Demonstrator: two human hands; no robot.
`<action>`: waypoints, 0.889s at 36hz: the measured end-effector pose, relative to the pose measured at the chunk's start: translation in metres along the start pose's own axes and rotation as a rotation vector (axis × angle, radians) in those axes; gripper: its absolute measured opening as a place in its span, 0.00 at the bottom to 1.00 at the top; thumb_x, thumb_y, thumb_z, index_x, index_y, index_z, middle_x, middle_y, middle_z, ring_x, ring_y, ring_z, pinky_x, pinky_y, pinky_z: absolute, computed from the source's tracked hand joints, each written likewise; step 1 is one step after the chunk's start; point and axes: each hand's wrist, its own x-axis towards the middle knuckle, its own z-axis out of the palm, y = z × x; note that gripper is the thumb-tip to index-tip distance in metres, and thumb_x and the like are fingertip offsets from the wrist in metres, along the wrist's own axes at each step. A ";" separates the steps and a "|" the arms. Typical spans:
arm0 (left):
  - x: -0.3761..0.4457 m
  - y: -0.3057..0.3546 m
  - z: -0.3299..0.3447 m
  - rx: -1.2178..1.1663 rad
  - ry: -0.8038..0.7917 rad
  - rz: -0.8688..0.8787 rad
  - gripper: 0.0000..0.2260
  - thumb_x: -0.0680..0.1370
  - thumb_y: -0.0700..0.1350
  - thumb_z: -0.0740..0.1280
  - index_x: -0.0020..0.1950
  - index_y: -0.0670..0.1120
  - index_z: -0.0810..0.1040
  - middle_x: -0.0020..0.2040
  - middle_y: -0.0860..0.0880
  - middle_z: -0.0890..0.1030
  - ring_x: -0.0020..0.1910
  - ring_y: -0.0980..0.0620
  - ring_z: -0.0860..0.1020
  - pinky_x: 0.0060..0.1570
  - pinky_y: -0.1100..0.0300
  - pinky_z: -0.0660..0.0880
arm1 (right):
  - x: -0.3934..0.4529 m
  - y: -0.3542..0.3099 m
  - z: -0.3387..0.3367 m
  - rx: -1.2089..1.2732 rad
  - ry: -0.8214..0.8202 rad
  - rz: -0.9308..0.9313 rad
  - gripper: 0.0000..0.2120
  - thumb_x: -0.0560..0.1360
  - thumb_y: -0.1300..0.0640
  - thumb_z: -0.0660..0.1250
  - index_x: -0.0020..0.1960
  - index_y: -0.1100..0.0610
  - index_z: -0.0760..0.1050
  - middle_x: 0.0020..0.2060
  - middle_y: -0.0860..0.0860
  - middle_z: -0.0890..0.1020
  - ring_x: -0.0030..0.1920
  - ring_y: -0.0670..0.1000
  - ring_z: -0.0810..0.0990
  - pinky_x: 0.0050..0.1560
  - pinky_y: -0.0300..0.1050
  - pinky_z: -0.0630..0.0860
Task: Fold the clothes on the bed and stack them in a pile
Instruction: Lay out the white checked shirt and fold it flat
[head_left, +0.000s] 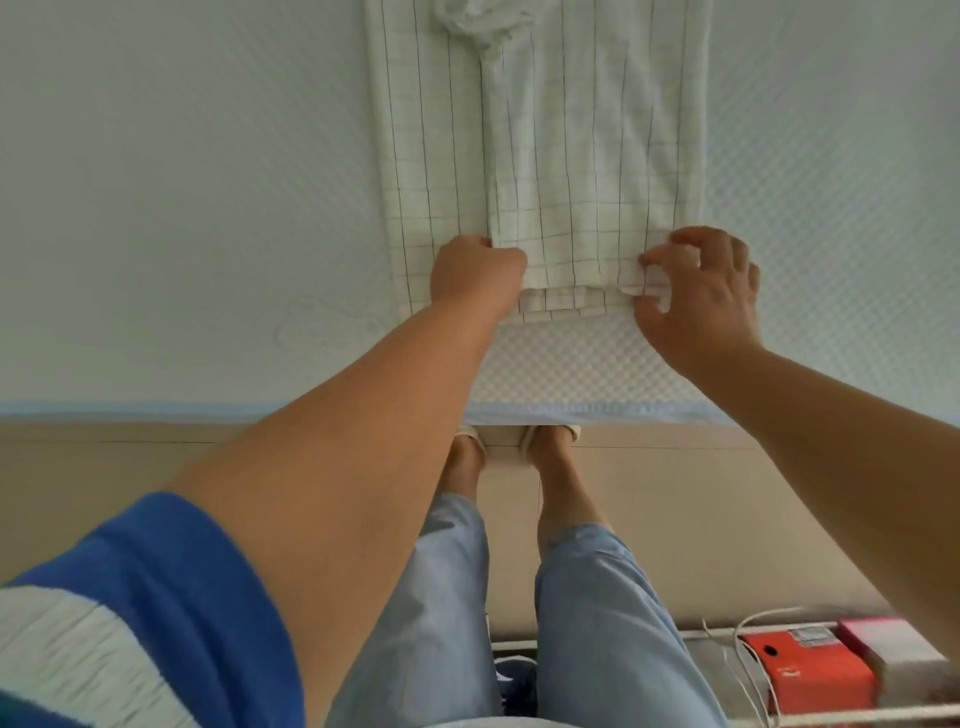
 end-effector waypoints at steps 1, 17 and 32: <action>-0.001 -0.001 0.000 -0.063 -0.006 -0.035 0.05 0.73 0.38 0.65 0.37 0.42 0.75 0.34 0.47 0.78 0.31 0.52 0.77 0.33 0.61 0.72 | -0.001 0.003 -0.001 -0.016 0.020 -0.034 0.13 0.72 0.58 0.68 0.56 0.55 0.77 0.60 0.55 0.72 0.63 0.58 0.66 0.65 0.52 0.60; -0.012 -0.019 0.007 -0.208 -0.043 -0.120 0.05 0.78 0.45 0.63 0.44 0.46 0.76 0.34 0.49 0.83 0.26 0.54 0.80 0.23 0.66 0.71 | -0.002 0.015 -0.002 -0.016 0.045 -0.128 0.21 0.68 0.51 0.71 0.58 0.59 0.75 0.56 0.57 0.75 0.59 0.59 0.70 0.62 0.54 0.61; -0.020 -0.006 0.006 -0.420 -0.035 -0.119 0.04 0.76 0.45 0.66 0.46 0.45 0.77 0.28 0.51 0.81 0.27 0.54 0.79 0.27 0.64 0.72 | 0.021 -0.024 0.000 0.040 0.121 -0.182 0.22 0.68 0.48 0.67 0.58 0.58 0.75 0.54 0.55 0.76 0.57 0.58 0.73 0.60 0.53 0.61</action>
